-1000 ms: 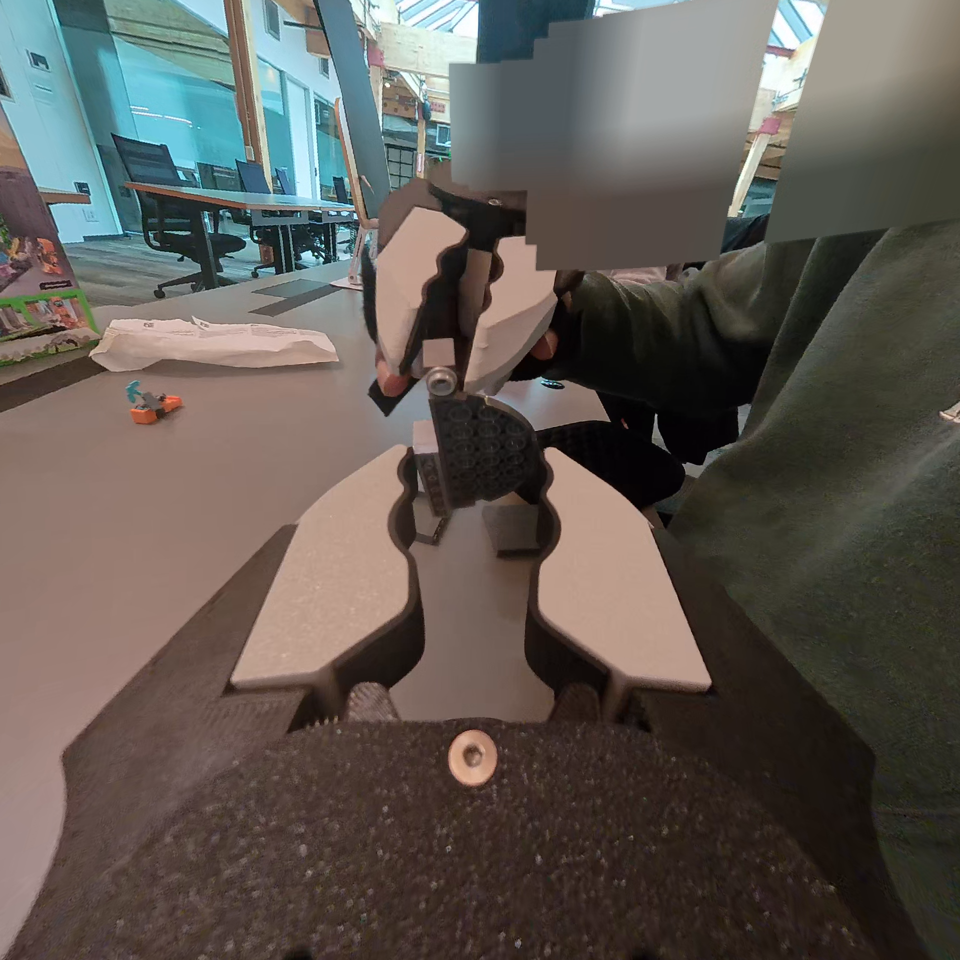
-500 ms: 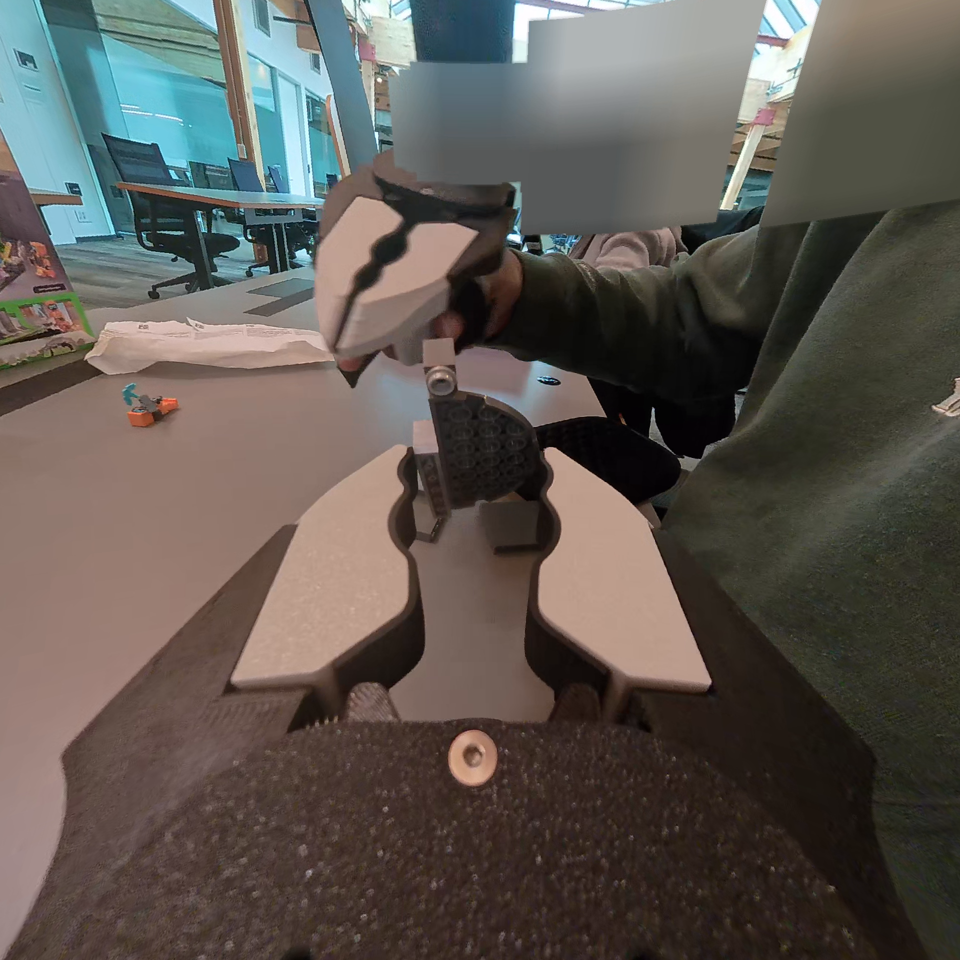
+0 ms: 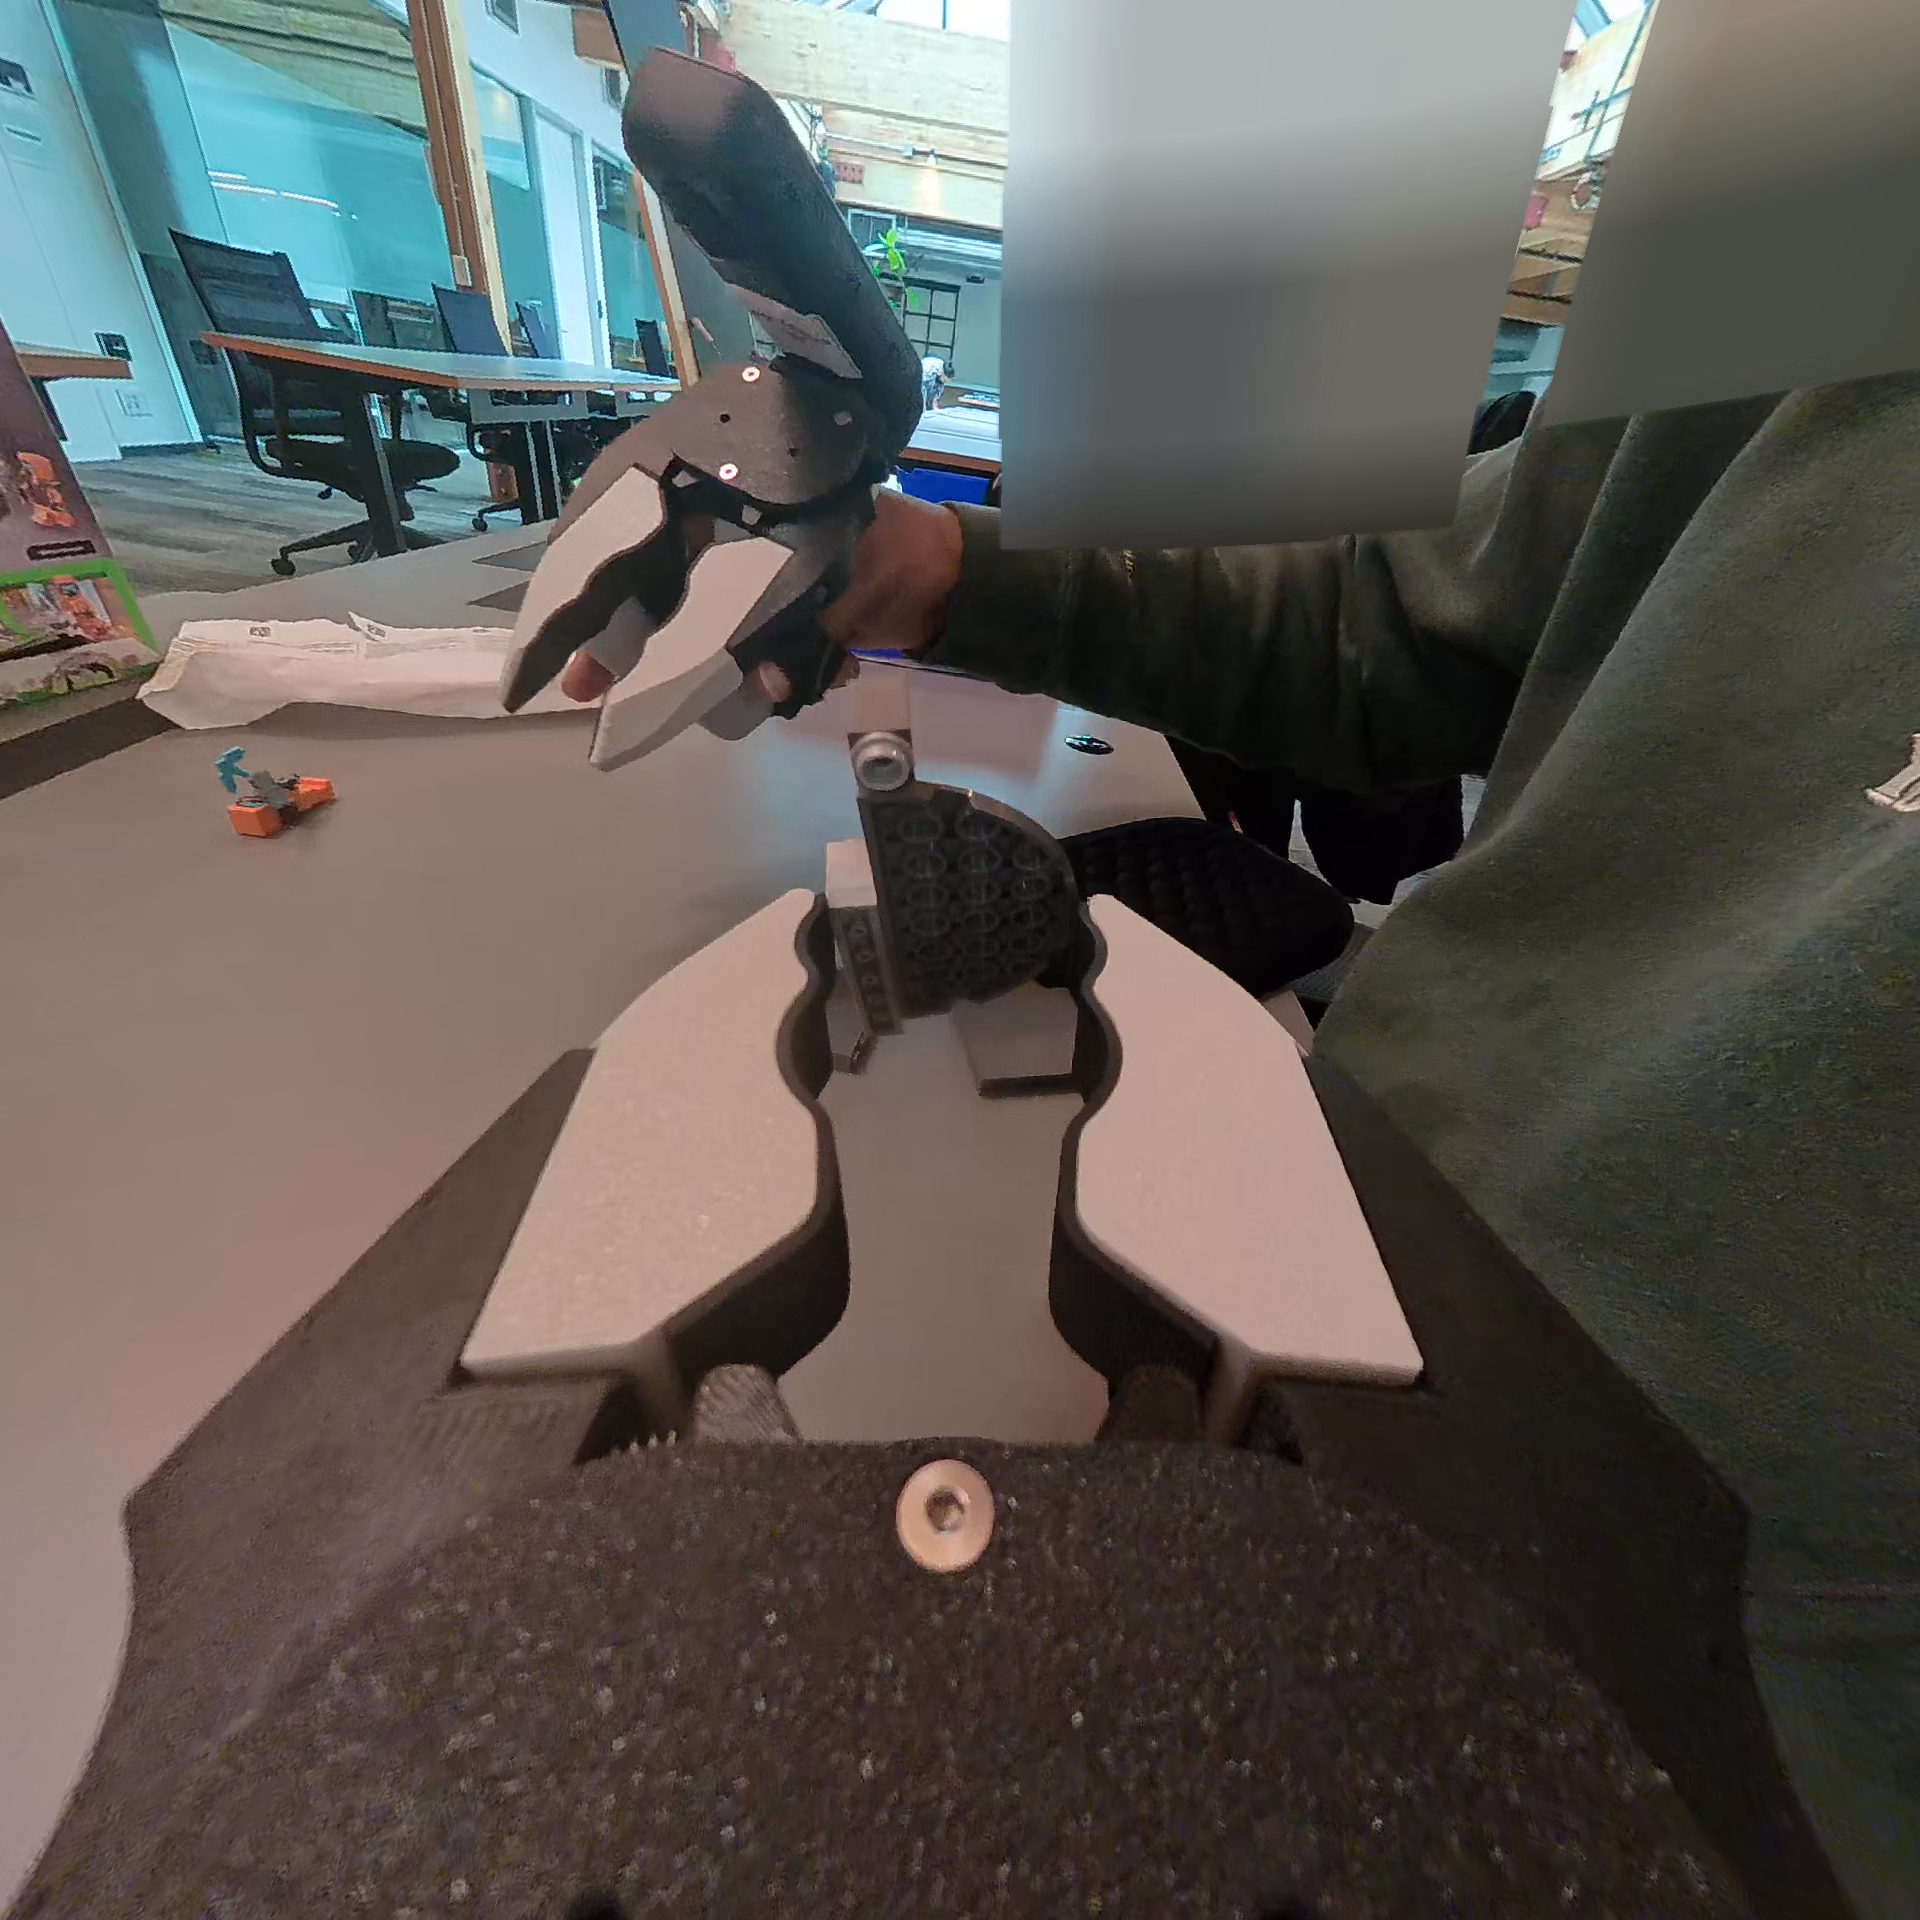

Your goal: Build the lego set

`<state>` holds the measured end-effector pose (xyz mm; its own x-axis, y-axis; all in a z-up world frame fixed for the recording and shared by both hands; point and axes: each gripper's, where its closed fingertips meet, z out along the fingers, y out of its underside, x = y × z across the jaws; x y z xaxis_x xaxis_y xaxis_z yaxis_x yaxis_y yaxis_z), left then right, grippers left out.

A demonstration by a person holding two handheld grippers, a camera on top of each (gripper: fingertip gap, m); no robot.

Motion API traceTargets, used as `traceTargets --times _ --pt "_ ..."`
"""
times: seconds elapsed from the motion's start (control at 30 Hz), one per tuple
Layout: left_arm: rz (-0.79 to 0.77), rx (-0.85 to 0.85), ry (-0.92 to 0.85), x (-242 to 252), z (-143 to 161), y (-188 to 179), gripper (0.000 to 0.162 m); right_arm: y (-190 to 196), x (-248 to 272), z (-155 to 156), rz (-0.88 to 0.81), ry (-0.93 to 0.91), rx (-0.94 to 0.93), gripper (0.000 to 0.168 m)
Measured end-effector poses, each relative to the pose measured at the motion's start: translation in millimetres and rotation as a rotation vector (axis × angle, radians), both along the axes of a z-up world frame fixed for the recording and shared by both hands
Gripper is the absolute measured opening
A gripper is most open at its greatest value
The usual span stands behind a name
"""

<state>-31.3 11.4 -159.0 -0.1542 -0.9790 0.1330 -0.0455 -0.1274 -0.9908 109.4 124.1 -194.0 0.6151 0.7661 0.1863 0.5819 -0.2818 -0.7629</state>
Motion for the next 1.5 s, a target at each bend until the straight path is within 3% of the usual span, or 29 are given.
traceTargets --times 0.07,0.17,0.3,0.4,0.63,0.97,1.17,1.27,1.4,1.5 --pt "-0.001 -0.002 0.002 0.2 -0.5 -0.2 0.043 -10.6 -1.9 -2.9 0.04 0.007 -0.035 0.034" --pt "-0.003 -0.004 0.005 0.6 -1.3 -0.4 0.043 -44.0 -1.8 -23.6 0.165 -0.013 -0.246 0.031" --pt "-0.014 0.0 0.015 1.8 -3.2 -2.9 0.043 -94.7 15.3 -59.8 0.318 -0.136 -0.523 0.033" --pt "-0.019 0.0 0.022 2.7 -4.8 -3.7 0.043 -112.7 23.7 -76.0 0.353 -0.231 -0.597 0.036" --pt "-0.023 0.002 0.034 3.4 -7.2 -4.6 0.043 -94.1 53.5 -86.8 0.25 -0.497 -0.501 0.043" --pt "-0.032 -0.002 0.049 4.8 -11.1 -6.2 0.043 -101.6 4.8 -57.2 0.354 -0.345 -0.326 0.049" --pt "-0.042 -0.002 0.054 5.1 -12.4 -8.0 0.043 -134.5 -22.4 -46.6 0.519 -0.307 -0.263 0.0" --pt "-0.046 0.002 0.057 5.2 -13.0 -8.8 0.043 -148.7 -33.2 -49.0 0.553 -0.321 -0.257 0.0" --pt "-0.052 0.005 0.055 4.7 -12.5 -10.0 0.043 -164.6 -41.2 -64.7 0.546 -0.371 -0.308 0.048" --pt "-0.06 0.009 0.054 3.9 -12.0 -11.2 0.043 -165.4 -42.4 -77.0 0.533 -0.391 -0.309 0.062"
